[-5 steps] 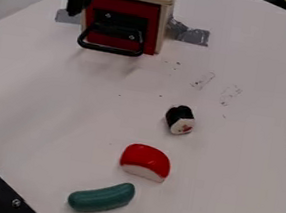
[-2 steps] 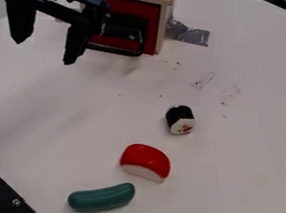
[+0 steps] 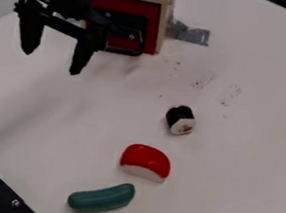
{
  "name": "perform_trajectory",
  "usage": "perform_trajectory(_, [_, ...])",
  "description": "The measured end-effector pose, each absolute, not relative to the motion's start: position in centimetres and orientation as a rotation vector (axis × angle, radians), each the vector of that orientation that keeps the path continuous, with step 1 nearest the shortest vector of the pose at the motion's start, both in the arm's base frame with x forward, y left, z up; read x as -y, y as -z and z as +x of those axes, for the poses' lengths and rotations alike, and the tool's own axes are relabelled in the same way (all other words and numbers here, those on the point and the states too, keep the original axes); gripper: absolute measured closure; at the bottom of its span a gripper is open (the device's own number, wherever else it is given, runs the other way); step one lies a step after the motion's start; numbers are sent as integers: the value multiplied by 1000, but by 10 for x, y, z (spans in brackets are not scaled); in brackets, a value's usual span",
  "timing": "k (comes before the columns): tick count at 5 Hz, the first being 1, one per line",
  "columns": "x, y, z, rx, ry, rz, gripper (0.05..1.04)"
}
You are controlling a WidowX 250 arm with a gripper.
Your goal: Opened the drawer
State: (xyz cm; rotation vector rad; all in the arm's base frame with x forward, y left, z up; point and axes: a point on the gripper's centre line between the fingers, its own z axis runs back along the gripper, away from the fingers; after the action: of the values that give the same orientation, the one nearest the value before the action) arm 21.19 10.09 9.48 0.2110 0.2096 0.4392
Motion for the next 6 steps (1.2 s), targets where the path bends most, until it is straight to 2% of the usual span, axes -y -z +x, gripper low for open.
perform_trajectory(1, [-109, -88, 234, -198, -555, 237, 85])
perform_trajectory(3, [-115, -86, 286, -160, -904, 208, 85])
perform_trajectory(4, [-120, -80, 301, -132, -1105, 227, 85])
perform_trajectory(5, [-124, -71, 304, -82, -1311, 258, 85])
perform_trajectory(6, [-124, -54, 289, -76, -1438, 305, 85])
